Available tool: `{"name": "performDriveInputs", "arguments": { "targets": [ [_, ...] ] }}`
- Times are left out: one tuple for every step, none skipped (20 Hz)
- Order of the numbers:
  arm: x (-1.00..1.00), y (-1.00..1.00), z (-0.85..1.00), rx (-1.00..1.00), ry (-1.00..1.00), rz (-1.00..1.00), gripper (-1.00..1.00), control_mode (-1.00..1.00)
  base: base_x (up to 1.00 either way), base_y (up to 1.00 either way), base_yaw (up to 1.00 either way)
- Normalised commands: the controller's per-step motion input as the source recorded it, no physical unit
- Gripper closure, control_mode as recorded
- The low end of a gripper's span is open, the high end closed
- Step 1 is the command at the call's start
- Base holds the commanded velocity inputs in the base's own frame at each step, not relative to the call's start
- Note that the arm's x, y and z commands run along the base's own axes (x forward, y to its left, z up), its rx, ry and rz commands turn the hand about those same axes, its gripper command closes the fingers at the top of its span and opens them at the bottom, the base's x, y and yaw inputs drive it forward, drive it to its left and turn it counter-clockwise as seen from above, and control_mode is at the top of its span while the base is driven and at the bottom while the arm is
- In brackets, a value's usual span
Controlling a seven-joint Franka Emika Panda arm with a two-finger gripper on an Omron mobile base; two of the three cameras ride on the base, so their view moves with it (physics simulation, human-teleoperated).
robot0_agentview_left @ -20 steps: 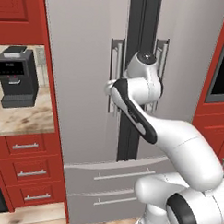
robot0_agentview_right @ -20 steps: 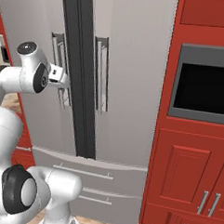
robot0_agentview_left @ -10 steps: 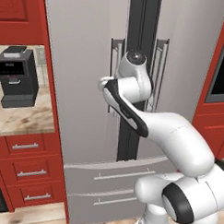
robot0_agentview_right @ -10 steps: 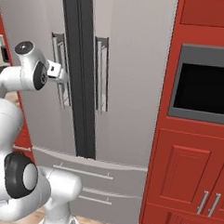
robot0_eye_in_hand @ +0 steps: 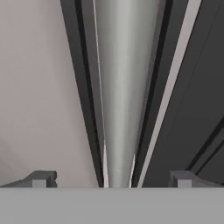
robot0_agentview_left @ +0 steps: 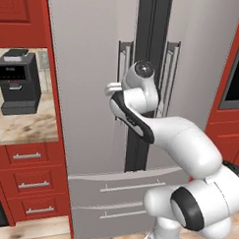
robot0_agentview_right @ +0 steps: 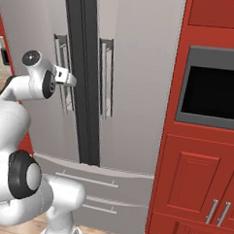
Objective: Retrieve the sausage and cheese from the fridge and place them on the cutting board on the counter.
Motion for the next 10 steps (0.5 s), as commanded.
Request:
{"name": "performDriveInputs", "arguments": {
  "targets": [
    [0.42,-0.13,0.0,0.01,0.0,0.0,-1.0,-1.0,0.0,0.0,0.0],
    [0.44,-0.12,0.0,0.03,0.0,0.0,-1.0,-1.0,0.0,0.0,0.0],
    [0.44,-0.11,0.0,0.03,0.0,0.0,-1.0,-1.0,0.0,0.0,0.0],
    [0.44,-0.09,0.0,0.02,0.0,0.0,-1.0,-1.0,0.0,0.0,0.0],
    [0.38,-0.09,-0.02,0.0,0.0,0.0,-1.0,-1.0,0.0,0.0,0.0],
    [0.37,-0.08,-0.08,0.0,0.0,0.0,-1.0,-1.0,0.0,0.0,0.0],
    [0.36,-0.06,-0.1,0.0,0.0,0.0,-1.0,-1.0,0.0,0.0,0.0],
    [0.36,-0.04,-0.13,0.0,0.0,0.0,-1.0,-1.0,0.0,0.0,0.0],
    [0.36,-0.02,-0.14,0.0,0.0,0.0,-1.0,-1.0,0.0,0.0,0.0],
    [0.41,-0.02,-0.13,0.0,0.0,0.0,-1.0,-1.0,0.0,0.0,0.0]
  ]
}}
